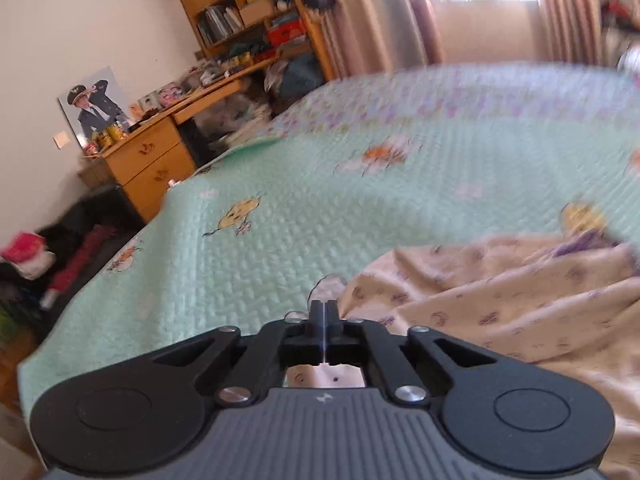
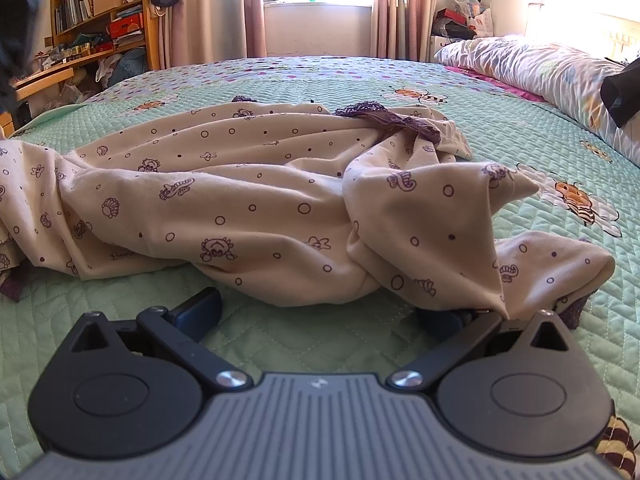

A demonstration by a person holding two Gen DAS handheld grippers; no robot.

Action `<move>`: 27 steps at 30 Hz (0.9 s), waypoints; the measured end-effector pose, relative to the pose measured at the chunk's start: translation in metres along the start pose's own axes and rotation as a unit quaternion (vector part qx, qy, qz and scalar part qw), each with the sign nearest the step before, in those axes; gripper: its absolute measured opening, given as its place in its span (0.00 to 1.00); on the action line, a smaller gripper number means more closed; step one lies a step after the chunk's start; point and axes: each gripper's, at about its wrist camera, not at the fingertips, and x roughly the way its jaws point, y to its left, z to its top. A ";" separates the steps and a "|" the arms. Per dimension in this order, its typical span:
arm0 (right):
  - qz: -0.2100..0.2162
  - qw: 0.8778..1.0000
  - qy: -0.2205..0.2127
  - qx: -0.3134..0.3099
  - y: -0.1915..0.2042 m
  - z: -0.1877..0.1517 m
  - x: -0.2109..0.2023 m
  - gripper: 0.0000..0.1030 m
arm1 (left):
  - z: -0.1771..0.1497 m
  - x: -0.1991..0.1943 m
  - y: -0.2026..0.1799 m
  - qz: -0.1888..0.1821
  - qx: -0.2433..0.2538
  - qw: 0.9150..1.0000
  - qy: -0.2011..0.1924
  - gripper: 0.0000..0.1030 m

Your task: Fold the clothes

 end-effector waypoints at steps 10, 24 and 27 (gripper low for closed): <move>0.000 1.000 0.000 0.000 -0.001 0.000 0.000 1.00 | -0.003 -0.003 0.006 0.020 -0.013 1.000 0.020 0.05; 0.000 1.000 0.000 0.001 -0.001 0.000 0.000 1.00 | -0.003 0.029 0.002 0.048 -0.013 0.998 0.042 0.12; 0.000 1.000 0.000 0.000 -0.001 0.000 0.000 1.00 | -0.004 0.036 0.001 0.050 -0.013 0.998 0.048 0.12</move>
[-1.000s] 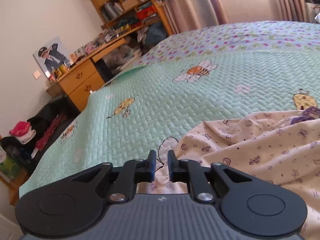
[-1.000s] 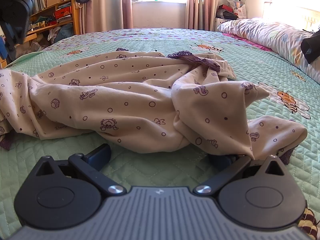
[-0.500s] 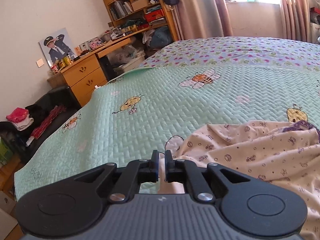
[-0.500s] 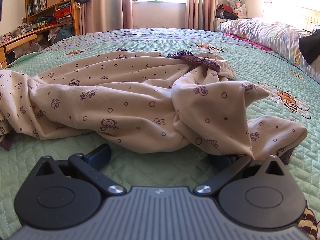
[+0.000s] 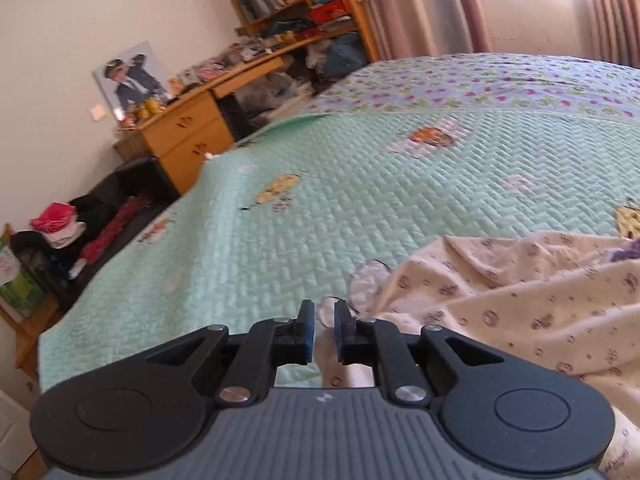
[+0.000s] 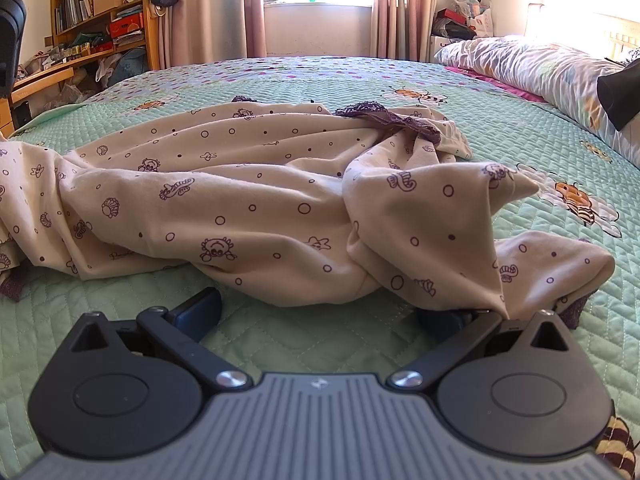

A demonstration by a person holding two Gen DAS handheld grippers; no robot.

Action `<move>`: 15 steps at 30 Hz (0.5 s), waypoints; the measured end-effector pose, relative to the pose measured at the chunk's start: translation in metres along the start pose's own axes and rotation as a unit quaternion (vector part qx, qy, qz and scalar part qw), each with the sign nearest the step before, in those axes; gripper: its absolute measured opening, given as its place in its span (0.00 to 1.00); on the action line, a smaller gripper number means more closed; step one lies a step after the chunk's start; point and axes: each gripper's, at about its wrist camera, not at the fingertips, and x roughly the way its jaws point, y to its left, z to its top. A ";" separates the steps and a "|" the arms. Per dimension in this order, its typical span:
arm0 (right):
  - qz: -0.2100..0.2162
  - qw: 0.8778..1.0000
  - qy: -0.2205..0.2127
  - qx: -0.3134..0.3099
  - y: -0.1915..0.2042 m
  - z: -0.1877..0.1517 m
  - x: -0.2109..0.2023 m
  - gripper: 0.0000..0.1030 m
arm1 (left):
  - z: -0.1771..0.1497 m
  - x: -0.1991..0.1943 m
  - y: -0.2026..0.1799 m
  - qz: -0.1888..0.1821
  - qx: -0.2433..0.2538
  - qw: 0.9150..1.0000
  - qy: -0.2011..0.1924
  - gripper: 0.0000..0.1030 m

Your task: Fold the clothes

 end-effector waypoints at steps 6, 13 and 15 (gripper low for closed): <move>0.000 1.000 0.000 0.000 0.000 -0.001 0.000 1.00 | -0.005 -0.007 0.003 -0.027 -0.010 1.000 -0.004 0.12; 0.000 1.000 0.000 0.000 0.001 -0.001 0.000 1.00 | 0.002 -0.020 0.012 -0.022 -0.020 0.999 -0.016 0.17; 0.000 1.000 0.000 0.000 0.001 -0.001 0.000 1.00 | 0.006 -0.020 0.014 -0.012 -0.023 0.999 -0.021 0.18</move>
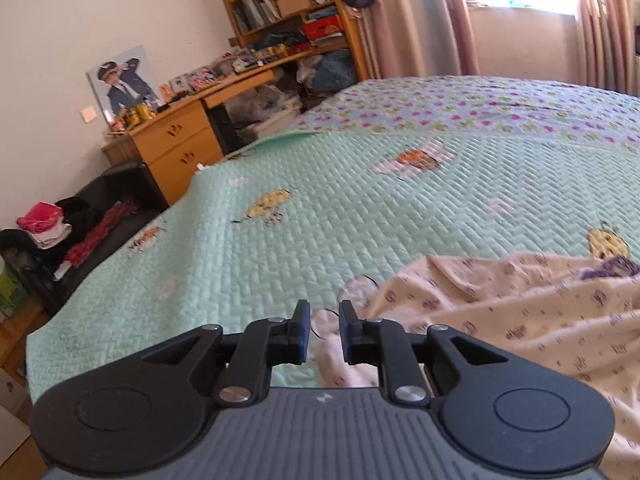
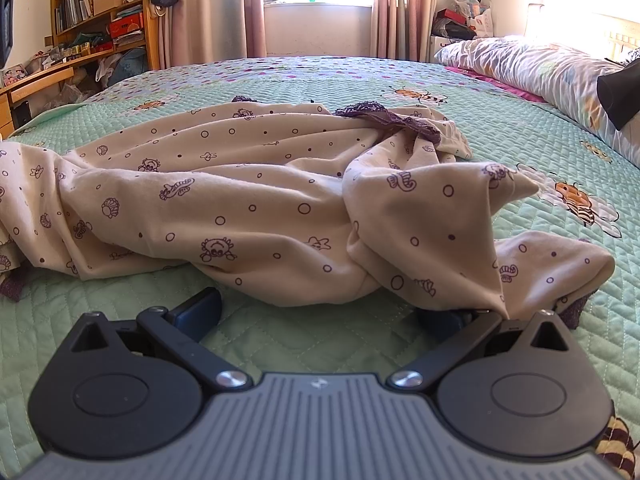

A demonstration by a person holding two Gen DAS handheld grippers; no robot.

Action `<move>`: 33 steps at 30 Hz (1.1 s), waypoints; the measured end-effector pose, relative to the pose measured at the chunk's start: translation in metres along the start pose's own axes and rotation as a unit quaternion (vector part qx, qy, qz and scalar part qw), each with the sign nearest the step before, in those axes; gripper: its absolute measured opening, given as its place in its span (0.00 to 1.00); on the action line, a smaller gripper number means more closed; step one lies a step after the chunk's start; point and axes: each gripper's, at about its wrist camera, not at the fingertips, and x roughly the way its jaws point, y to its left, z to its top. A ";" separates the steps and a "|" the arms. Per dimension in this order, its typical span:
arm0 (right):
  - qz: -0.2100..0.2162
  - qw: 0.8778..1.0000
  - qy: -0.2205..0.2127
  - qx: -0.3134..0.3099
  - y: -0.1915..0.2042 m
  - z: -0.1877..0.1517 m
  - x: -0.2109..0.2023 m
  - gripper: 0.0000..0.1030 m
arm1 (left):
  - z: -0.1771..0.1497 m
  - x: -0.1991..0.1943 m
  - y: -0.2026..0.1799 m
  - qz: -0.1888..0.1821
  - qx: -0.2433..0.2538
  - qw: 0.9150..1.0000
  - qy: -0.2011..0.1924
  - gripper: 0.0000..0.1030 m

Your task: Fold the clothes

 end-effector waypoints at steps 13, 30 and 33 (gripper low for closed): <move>-0.001 1.000 0.000 -0.001 0.000 0.000 -0.001 1.00 | 0.008 0.031 -0.007 0.081 -0.012 0.996 0.022 0.23; 0.000 1.000 0.000 0.000 0.000 0.000 -0.001 1.00 | 0.012 -0.018 -0.016 -0.003 0.023 1.000 -0.011 0.27; 0.000 1.000 0.000 -0.001 0.000 0.000 -0.001 1.00 | 0.008 -0.033 -0.002 -0.030 0.021 0.999 -0.020 0.28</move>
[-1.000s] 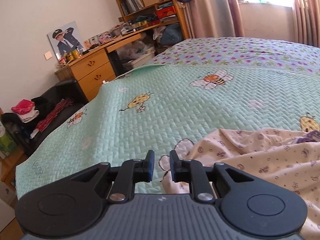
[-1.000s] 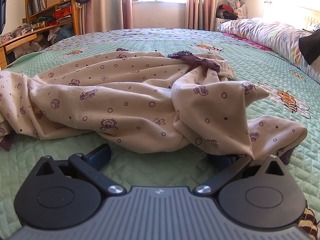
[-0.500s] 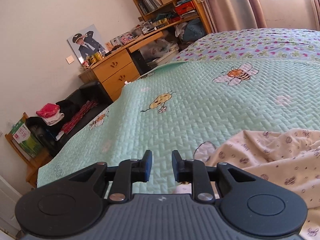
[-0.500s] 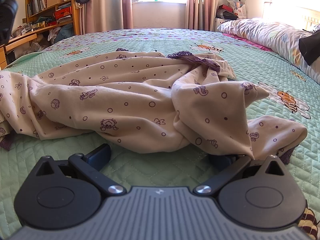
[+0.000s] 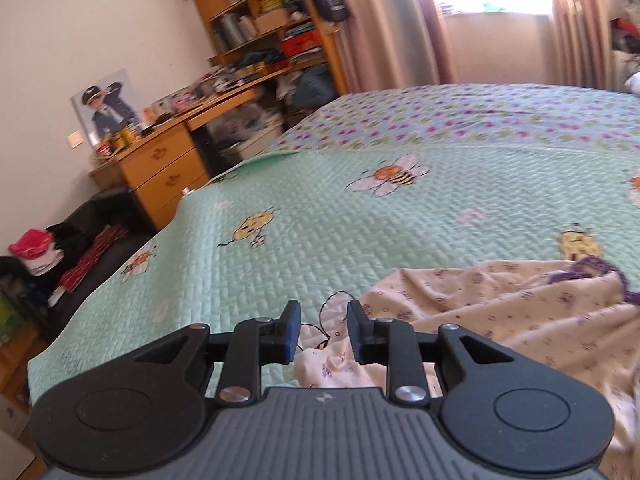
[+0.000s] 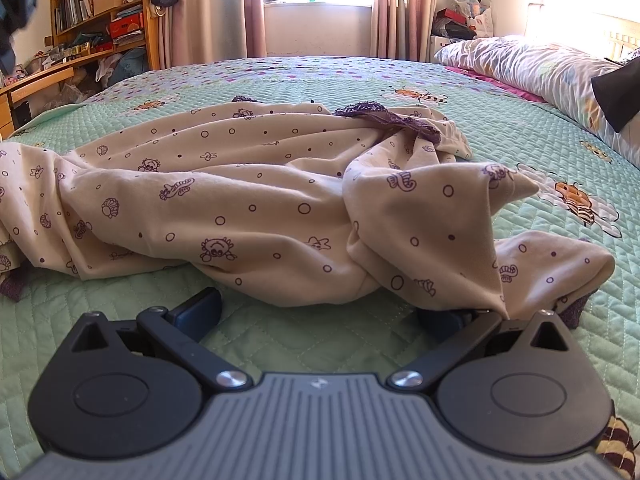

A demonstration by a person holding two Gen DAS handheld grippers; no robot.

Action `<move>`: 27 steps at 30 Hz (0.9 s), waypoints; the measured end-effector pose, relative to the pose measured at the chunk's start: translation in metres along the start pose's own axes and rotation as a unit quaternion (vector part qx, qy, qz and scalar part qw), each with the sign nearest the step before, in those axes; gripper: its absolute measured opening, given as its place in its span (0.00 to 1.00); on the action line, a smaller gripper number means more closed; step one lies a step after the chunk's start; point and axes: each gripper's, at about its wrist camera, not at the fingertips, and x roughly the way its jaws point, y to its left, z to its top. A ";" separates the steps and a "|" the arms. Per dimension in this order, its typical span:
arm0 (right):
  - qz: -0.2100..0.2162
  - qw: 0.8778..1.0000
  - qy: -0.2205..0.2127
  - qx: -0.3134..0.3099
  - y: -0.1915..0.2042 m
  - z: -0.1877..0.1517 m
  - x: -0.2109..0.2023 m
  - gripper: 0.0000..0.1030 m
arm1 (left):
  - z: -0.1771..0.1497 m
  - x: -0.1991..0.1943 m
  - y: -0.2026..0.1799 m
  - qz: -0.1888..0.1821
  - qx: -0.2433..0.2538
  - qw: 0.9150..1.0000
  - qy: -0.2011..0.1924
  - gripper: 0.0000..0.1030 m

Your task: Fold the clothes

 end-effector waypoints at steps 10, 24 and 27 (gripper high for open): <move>0.000 1.000 0.000 0.001 -0.001 0.000 0.000 1.00 | -0.013 -0.027 0.065 -0.036 -0.031 0.999 -0.020 0.28; 0.000 1.000 0.000 0.001 -0.001 0.000 0.000 1.00 | -0.038 -0.018 0.108 -0.047 -0.042 0.998 0.000 0.35; 0.000 1.000 0.000 0.000 0.000 0.000 0.000 1.00 | -0.040 -0.010 0.104 -0.038 -0.044 0.998 0.003 0.36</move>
